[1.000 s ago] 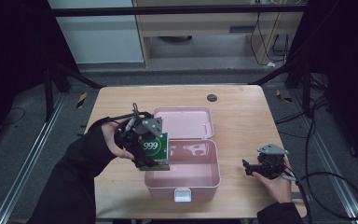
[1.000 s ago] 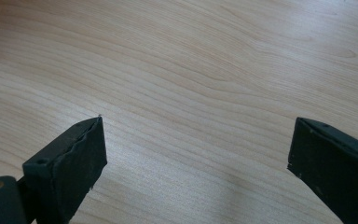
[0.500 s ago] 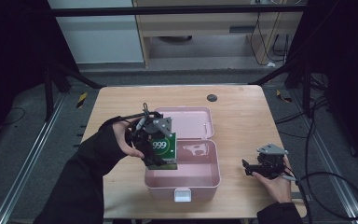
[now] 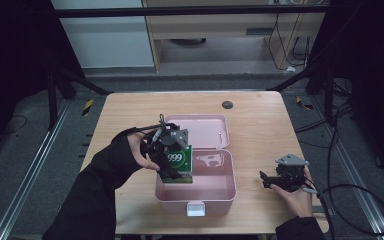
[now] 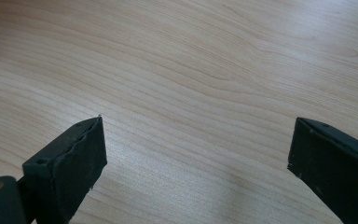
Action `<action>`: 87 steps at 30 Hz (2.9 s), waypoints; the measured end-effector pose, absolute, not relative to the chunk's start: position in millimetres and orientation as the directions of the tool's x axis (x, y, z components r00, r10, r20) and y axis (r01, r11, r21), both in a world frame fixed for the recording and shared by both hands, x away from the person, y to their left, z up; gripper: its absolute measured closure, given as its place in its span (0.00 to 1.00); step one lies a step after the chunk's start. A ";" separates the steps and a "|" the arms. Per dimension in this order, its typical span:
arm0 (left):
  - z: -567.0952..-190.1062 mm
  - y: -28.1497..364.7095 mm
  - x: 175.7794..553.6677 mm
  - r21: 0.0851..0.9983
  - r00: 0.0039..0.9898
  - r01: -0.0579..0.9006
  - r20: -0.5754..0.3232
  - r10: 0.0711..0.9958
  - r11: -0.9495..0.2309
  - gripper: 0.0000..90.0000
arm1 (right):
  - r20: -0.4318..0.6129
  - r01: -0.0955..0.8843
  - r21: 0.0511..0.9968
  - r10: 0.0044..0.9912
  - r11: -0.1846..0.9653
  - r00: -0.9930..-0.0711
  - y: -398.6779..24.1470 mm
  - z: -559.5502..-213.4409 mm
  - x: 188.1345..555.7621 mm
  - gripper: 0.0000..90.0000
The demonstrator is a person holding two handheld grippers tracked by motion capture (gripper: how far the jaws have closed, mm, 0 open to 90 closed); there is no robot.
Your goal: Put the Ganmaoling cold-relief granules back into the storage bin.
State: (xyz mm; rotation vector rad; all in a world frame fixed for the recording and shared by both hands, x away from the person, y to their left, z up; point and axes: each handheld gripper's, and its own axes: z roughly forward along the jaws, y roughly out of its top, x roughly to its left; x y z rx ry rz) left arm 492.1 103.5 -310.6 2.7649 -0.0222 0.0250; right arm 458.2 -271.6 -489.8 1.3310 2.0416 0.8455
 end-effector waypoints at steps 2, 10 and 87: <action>-315.1 102.8 492.9 0.362 1.000 -0.015 0.013 -0.011 -0.932 0.16 | -0.108 0.579 0.753 0.928 0.311 -0.358 -271.4 -489.9 458.1 0.05; -328.6 101.9 493.4 0.354 1.000 -0.008 0.002 -0.008 -0.935 0.16 | -0.108 0.581 0.752 0.928 0.311 -0.357 -271.4 -490.1 458.0 0.05; -336.9 130.6 480.3 0.436 0.996 0.008 0.077 0.046 -0.900 0.16 | -0.116 0.591 0.743 0.930 0.315 -0.349 -270.9 -490.2 458.8 0.02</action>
